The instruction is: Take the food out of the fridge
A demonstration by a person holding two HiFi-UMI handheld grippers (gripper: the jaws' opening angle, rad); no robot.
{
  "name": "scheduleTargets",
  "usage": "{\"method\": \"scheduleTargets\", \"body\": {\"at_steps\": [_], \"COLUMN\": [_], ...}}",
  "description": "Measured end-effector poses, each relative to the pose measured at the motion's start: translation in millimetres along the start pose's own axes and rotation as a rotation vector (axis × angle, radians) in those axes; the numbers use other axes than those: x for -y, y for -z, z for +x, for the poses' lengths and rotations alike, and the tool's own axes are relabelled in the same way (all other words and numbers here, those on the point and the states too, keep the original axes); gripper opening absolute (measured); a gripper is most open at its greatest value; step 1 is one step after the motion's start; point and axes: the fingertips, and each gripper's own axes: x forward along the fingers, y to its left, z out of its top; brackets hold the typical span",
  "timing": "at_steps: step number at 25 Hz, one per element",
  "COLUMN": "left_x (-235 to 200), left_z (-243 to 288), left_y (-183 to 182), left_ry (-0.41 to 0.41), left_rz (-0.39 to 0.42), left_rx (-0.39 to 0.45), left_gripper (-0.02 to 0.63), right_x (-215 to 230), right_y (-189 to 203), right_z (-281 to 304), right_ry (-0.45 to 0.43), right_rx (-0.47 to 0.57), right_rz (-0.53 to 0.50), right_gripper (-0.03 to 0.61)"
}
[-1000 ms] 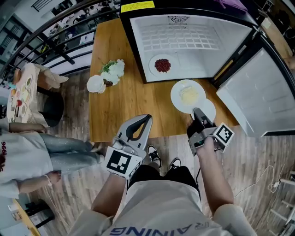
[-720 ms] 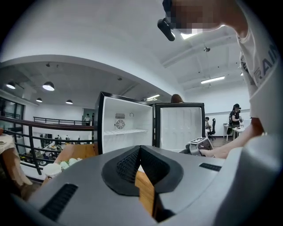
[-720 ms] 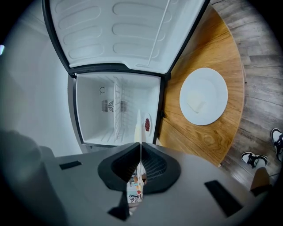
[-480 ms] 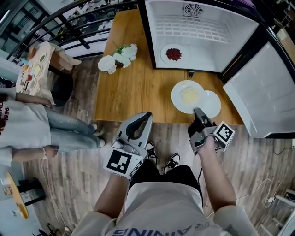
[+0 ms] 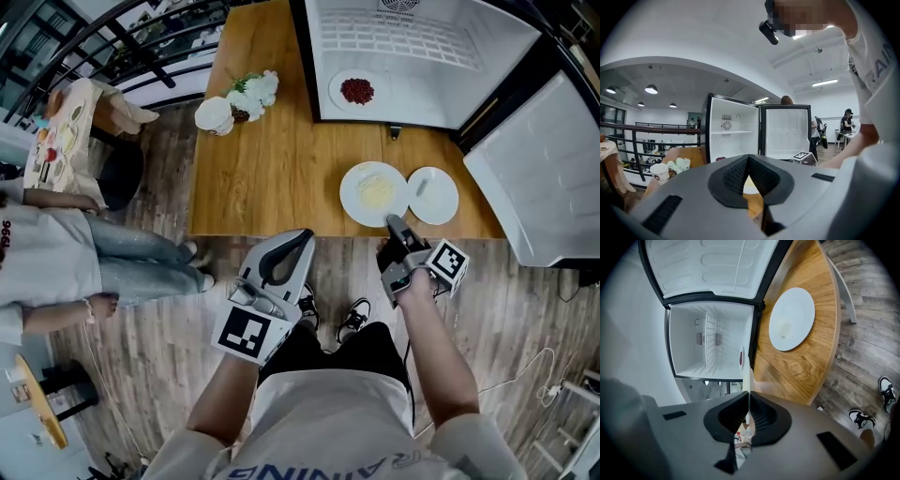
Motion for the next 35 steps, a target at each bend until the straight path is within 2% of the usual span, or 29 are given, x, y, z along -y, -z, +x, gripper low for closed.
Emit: {"method": "scheduleTargets", "body": {"at_steps": [9,22,29,32,35], "left_x": [-10,-13,-9,-10,-11], "left_z": [-9,-8,-9,-11,-11], "left_y": [16,26,28,29,29], "left_ry": [0.0,-0.003,0.004,0.001,0.0], "left_rz": [-0.02,-0.045,-0.049,-0.048,-0.052], "left_rx": [-0.028,-0.052,-0.047,-0.049,-0.051], "left_gripper": [0.006,0.006,0.006,0.006,0.006], "right_x": [30,51,52,52,53], "right_y": [-4,-8,-9,-8,-9], "right_z": [17,22,26,29,30], "right_ry": [0.047,0.107,0.144,0.143,0.158], "right_rx": [-0.006,-0.002,-0.031,-0.049,-0.061], "right_rz": [-0.021,-0.055,-0.134,-0.128,-0.162], "right_gripper": [0.028,0.028,0.031,0.097,0.118]}}
